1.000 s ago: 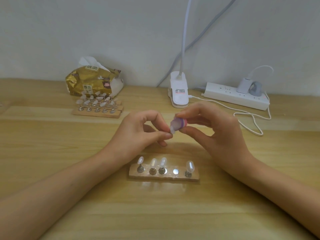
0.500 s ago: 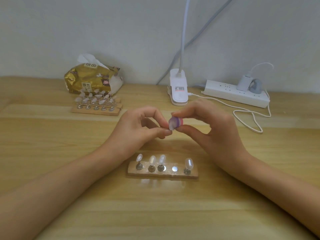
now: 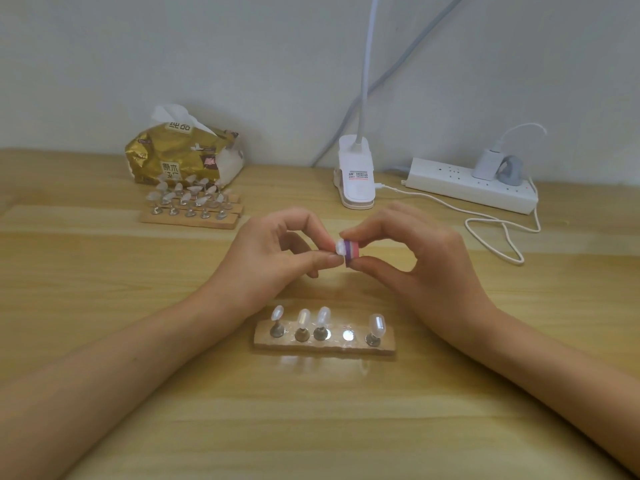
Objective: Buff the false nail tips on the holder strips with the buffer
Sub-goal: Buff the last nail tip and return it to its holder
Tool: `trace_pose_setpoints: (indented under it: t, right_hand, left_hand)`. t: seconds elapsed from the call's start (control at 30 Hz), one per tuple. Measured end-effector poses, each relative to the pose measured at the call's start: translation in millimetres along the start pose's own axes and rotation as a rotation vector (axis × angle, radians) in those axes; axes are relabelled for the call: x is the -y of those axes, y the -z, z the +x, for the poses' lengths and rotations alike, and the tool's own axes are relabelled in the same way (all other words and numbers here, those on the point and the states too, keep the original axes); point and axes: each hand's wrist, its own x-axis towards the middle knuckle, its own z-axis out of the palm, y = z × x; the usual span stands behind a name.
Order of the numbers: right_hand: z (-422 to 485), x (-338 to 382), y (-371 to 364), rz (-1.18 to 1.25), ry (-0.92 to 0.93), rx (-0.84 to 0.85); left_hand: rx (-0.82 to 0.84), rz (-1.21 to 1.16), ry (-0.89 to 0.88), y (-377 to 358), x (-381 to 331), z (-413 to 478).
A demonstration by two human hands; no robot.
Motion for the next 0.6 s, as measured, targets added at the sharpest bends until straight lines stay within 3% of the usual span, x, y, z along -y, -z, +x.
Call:
trace_pose_setpoints:
  t: [0.1,0.23,0.6]
  right_hand:
    - [0.9,0.5,-3.0,-0.005,-0.033,0.046]
    - [2.8,0.2,1.4,0.018,0.018,-0.057]
    - [1.0,2.0,-2.3,-0.030,0.026,-0.044]
  left_hand:
    - [-0.044,-0.039,-0.011,1.3,1.5,0.1]
    - [-0.022,-0.015,0.005,0.9,2.8,0.1]
    - [0.012,-0.038,0.033,0.9,-0.3,-0.4]
